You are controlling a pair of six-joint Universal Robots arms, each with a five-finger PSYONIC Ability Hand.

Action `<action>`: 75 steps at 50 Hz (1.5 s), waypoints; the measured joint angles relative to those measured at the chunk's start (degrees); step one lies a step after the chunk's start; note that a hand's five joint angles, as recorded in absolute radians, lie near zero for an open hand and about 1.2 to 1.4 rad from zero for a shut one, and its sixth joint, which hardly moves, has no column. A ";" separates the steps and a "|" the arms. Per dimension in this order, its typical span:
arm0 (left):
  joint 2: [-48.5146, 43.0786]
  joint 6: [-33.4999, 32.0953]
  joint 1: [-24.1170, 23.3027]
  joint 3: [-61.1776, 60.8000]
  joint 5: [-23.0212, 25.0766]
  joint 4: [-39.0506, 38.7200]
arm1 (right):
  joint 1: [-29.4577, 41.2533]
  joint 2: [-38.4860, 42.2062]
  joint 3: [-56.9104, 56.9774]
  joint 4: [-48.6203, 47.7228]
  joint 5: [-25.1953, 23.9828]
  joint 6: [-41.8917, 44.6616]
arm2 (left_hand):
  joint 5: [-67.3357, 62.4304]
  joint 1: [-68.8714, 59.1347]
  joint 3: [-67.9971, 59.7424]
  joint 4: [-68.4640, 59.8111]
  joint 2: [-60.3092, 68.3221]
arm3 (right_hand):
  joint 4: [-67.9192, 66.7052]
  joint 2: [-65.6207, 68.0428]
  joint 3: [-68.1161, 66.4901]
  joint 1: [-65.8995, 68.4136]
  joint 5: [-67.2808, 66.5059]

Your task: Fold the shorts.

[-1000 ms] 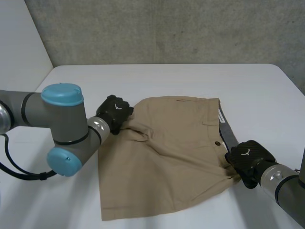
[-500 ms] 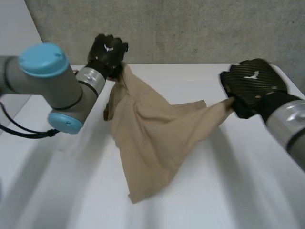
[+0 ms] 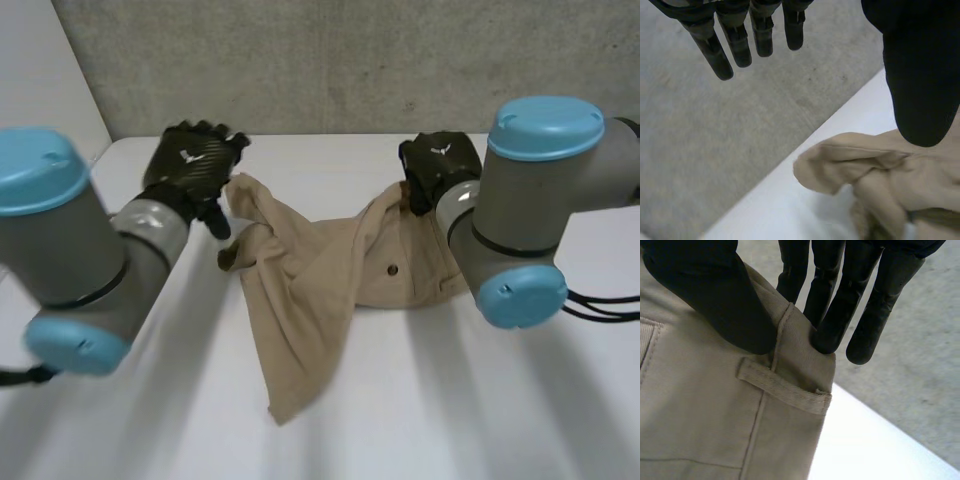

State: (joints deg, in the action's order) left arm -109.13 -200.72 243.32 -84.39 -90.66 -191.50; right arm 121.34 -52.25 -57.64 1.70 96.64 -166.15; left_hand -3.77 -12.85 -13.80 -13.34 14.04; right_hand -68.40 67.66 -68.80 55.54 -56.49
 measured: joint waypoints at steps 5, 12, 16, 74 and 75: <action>7.15 12.95 -1.76 -10.08 -3.06 4.83 | -0.04 2.27 3.24 -1.79 3.72 0.49 | -5.51 -6.56 -5.25 -5.97 5.18 | 0.00 0.00 0.00 0.00 0.00; 7.81 22.08 -7.85 -16.41 -3.48 11.18 | -0.05 2.64 2.03 -4.65 6.03 1.31 | -6.43 -6.65 -6.08 -6.76 5.94 | 0.00 0.00 0.00 0.00 0.00; 4.88 25.38 -11.78 -17.10 -3.59 13.60 | -0.09 2.53 0.76 -5.23 5.99 1.66 | -6.43 -6.65 -6.08 -6.76 5.94 | 0.00 0.00 0.00 0.00 0.00; -5.51 28.36 -14.02 -1.90 -21.29 11.90 | -0.86 -10.26 -8.76 0.61 -2.08 6.97 | -52.03 -52.49 -54.19 -54.98 54.49 | 0.00 0.00 0.00 0.00 0.00; -3.55 26.33 -12.93 -2.25 -20.86 11.83 | -0.94 -10.80 -9.36 2.09 -3.03 8.64 | -52.02 -52.49 -54.20 -54.99 54.49 | 0.00 0.00 0.00 0.00 0.00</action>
State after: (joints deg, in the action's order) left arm -112.68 -174.39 230.39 -86.64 -111.52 -179.67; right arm 120.40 -63.05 -67.00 3.79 93.61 -157.52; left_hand -55.79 -65.34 -68.00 -68.34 68.52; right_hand -68.40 67.66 -68.80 55.54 -56.49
